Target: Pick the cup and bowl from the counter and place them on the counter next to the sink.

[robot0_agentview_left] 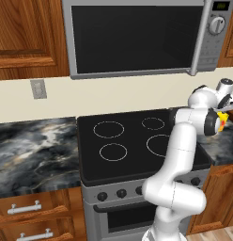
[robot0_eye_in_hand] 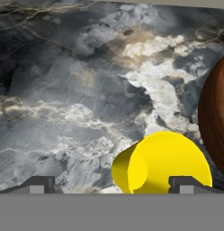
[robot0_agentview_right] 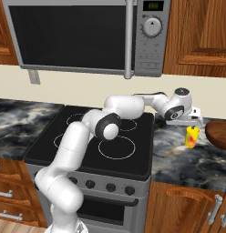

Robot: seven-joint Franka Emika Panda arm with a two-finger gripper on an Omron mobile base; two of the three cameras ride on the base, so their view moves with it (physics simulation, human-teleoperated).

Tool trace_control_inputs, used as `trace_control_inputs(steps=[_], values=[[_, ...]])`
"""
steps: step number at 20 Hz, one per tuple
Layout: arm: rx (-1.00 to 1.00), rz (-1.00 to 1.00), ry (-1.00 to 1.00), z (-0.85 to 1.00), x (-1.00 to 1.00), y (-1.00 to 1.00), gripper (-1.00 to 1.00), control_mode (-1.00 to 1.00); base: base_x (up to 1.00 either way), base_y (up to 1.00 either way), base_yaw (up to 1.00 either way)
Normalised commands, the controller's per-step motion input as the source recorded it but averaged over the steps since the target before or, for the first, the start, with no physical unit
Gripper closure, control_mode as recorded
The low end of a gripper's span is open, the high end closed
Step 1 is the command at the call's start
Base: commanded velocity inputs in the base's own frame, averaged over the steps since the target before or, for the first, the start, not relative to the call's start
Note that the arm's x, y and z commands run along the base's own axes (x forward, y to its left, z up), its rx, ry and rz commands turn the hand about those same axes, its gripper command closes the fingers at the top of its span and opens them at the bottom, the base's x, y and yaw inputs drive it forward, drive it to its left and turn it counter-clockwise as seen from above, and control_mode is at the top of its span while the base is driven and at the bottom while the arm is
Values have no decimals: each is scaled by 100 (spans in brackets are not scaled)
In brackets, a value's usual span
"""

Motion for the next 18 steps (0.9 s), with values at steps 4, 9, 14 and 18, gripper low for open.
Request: trace_control_inputs(steps=[4, 9, 14, 18], values=[[0, 0, 0, -9, 0, -6, -100, -100, 0, 0, 0], [0, 0, 0, -9, 0, -8, -100, -100, 0, 0, 0], [0, 0, 0, -10, 0, -9, -100, -100, 0, 0, 0], [0, 0, 0, -10, 0, -7, -100, -100, 0, 0, 0]])
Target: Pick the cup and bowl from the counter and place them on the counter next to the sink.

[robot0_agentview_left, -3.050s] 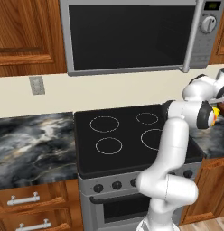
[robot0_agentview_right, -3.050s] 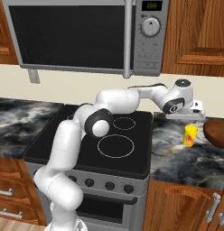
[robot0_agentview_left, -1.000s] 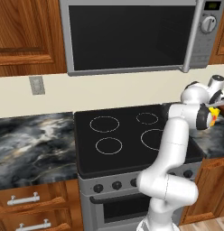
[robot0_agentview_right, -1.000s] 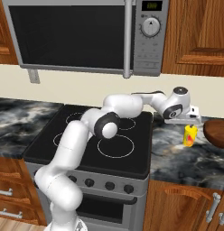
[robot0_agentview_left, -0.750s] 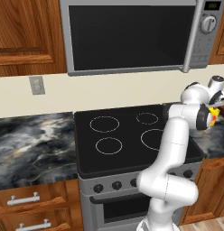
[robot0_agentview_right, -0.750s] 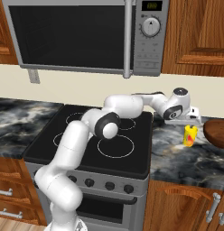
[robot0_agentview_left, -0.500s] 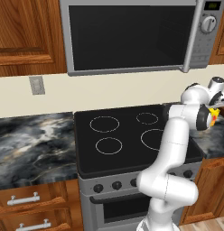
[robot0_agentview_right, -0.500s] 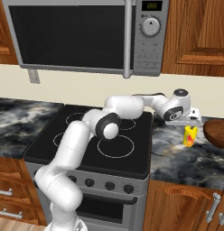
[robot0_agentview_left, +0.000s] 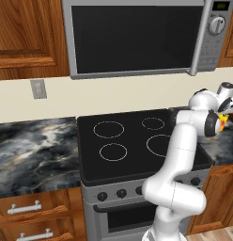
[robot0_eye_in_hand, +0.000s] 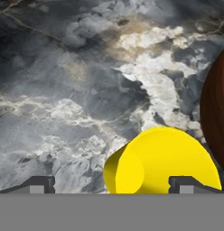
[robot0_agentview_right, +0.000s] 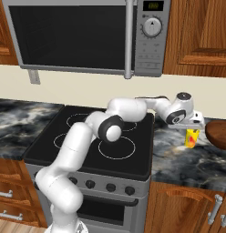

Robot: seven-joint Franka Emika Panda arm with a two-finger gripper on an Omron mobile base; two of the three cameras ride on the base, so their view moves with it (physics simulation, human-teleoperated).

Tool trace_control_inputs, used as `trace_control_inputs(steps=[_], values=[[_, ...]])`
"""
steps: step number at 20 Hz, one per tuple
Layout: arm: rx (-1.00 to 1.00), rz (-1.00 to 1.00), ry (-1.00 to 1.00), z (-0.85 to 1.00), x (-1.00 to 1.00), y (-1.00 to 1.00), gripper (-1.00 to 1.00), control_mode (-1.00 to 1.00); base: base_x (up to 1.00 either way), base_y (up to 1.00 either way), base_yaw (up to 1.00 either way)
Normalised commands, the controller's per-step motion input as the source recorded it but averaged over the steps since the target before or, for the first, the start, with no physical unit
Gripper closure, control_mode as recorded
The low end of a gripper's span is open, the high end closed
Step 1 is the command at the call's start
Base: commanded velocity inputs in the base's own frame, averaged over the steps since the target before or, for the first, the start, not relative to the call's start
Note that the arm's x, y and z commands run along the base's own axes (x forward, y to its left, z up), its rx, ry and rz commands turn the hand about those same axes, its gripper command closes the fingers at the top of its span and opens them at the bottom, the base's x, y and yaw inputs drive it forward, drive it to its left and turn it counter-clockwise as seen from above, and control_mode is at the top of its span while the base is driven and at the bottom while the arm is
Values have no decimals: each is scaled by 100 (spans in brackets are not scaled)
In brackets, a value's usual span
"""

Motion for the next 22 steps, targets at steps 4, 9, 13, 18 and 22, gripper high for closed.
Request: trace_control_inputs(steps=[4, 9, 13, 18, 22], values=[[0, 0, 0, -10, 0, -4, -100, -100, 0, 0, 0], [0, 0, 0, -11, 0, -1, -100, -100, 0, 0, 0], [0, 0, 0, -11, 0, -1, -100, -100, 0, 0, 0], [0, 0, 0, -13, 0, 0, -100, -100, 0, 0, 0], [0, 0, 0, 0, 0, 0, -100, -100, 0, 0, 0]])
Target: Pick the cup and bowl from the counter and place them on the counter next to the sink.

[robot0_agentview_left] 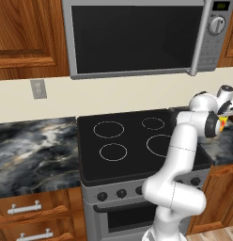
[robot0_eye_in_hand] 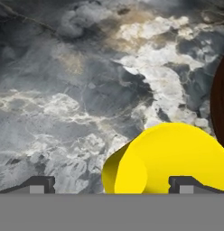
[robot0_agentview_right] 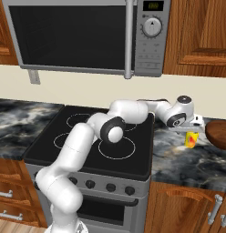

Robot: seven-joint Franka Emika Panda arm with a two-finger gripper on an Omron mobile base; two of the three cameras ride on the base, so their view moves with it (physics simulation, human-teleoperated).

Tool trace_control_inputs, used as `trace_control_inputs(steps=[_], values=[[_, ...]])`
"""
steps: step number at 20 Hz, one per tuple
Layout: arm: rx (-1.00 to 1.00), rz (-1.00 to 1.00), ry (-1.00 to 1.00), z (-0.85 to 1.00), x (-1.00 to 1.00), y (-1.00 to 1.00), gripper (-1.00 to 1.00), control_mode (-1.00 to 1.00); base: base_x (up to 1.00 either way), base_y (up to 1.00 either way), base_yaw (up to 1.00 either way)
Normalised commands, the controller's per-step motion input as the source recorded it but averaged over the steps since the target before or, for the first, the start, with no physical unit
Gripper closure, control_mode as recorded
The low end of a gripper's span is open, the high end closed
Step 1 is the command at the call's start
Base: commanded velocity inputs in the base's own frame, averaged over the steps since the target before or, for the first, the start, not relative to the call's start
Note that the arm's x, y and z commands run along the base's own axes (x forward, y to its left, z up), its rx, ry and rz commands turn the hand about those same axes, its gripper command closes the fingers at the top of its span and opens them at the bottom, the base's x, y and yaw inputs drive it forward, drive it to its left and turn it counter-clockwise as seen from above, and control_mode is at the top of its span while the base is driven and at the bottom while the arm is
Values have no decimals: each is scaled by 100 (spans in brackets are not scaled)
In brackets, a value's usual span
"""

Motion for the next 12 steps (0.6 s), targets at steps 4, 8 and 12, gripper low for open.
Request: trace_control_inputs(steps=[4, 8, 12], values=[[0, 0, 0, 0, 0, 0, 100, -100, 0, 0, 0], [0, 0, 0, 0, 0, 0, 100, -100, 0, 0, 0], [0, 0, 0, 0, 0, 0, 100, -100, 0, 0, 0]])
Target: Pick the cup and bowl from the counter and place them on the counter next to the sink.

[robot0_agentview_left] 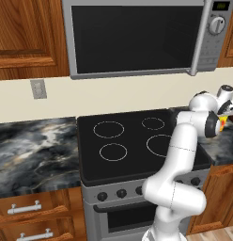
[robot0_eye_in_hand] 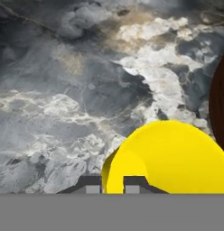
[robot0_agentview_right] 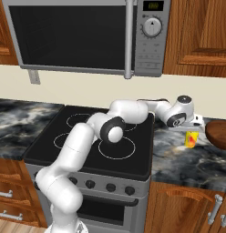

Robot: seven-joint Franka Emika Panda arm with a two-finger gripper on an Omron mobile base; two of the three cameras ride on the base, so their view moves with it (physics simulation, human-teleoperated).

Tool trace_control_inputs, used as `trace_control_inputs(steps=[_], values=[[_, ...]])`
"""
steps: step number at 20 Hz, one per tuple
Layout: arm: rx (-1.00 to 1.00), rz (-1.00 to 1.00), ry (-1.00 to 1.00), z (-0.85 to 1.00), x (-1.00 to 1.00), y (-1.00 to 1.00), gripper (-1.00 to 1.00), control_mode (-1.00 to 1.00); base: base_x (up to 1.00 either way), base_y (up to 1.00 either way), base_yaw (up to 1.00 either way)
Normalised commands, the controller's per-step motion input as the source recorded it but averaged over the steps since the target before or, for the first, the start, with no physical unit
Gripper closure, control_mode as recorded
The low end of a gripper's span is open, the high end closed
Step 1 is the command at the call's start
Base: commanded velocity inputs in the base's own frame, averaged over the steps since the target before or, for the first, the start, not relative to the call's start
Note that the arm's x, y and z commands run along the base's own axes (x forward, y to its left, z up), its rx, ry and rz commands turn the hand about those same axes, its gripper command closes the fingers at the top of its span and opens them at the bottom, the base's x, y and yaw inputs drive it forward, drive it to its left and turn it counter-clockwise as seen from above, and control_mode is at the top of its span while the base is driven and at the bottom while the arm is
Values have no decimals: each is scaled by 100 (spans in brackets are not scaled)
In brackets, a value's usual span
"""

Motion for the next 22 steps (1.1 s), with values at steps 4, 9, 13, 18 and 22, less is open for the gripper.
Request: trace_control_inputs(steps=[4, 9, 13, 18, 22], values=[[0, 0, 0, 0, -8, 0, 100, -100, 0, 0, 0], [0, 0, -2, 0, -50, 0, 100, -100, 0, 0, 0], [0, 0, -5, 0, -72, 5, 100, -100, 0, 0, 0], [0, 0, -2, 8, -56, 8, 100, -100, 0, 0, 0], [0, 1, 0, 25, -51, 18, 100, -100, 0, 0, 0]])
